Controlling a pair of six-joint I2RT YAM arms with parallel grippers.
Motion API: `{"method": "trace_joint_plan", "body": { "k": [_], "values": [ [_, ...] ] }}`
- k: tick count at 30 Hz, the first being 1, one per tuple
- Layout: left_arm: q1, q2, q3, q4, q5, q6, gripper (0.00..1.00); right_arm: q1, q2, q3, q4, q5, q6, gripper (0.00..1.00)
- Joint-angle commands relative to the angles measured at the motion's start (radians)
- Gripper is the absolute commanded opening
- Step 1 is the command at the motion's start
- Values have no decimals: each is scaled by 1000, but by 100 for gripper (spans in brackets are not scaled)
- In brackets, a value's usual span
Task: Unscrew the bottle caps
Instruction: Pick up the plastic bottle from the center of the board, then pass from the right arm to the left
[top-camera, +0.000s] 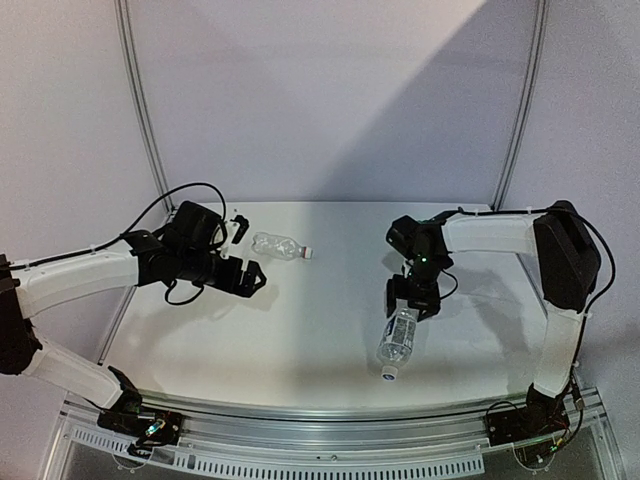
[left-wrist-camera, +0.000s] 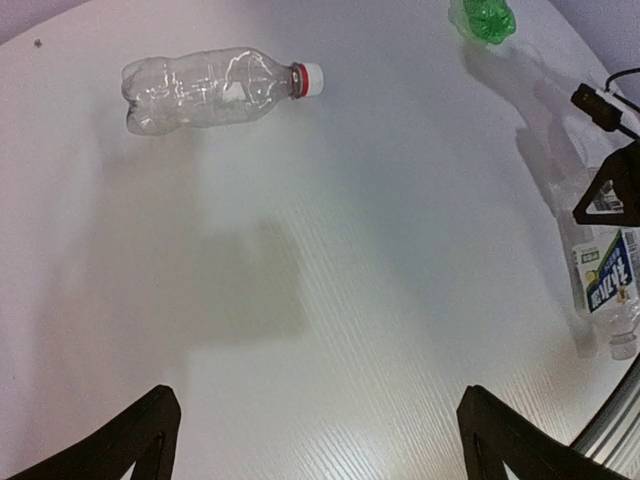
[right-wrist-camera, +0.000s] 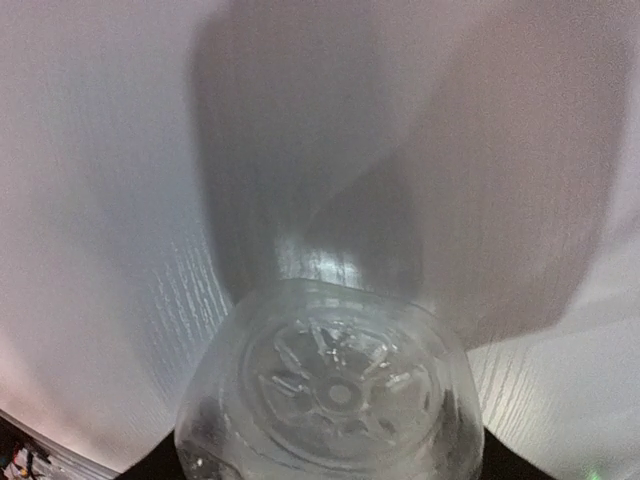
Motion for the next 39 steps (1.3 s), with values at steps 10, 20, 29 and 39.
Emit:
{"method": "trace_joint_plan", "body": {
  "k": [10, 20, 29, 39],
  "values": [
    [-37, 20, 92, -5, -10, 0, 99, -18, -38, 176, -61, 57, 24, 55],
    [-46, 14, 191, 78, 73, -20, 99, -97, -203, 169, 148, 41, 409, 57],
    [-72, 21, 200, 331, 168, -109, 99, -101, -272, 134, 260, 32, 686, 56],
    [-125, 180, 351, 457, 266, -86, 98, -101, -327, 127, 267, 82, 858, 56]
  ]
}}
